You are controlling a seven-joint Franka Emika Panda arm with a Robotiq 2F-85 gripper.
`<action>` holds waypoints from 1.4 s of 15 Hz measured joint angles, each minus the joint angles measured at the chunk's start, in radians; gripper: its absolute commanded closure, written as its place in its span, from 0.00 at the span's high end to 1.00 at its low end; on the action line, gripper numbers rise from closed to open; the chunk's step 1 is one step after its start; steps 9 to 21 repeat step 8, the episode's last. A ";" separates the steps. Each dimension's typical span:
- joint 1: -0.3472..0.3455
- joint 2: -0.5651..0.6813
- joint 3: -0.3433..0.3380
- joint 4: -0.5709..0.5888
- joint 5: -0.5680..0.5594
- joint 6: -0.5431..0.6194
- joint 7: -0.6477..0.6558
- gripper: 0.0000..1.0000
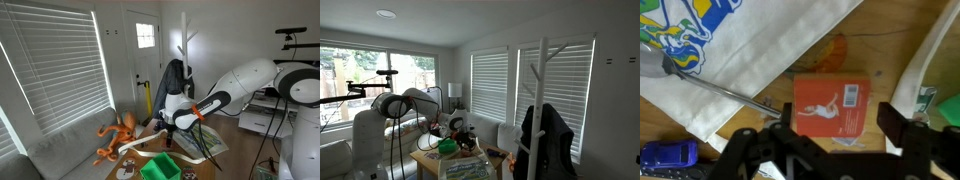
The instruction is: Remove the red book from the green storage box and put it on the table
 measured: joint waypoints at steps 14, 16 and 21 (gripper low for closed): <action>-0.010 -0.240 -0.020 -0.011 0.150 -0.012 -0.117 1.00; -0.010 -0.240 -0.020 -0.011 0.150 -0.012 -0.117 1.00; -0.010 -0.240 -0.020 -0.011 0.150 -0.012 -0.117 1.00</action>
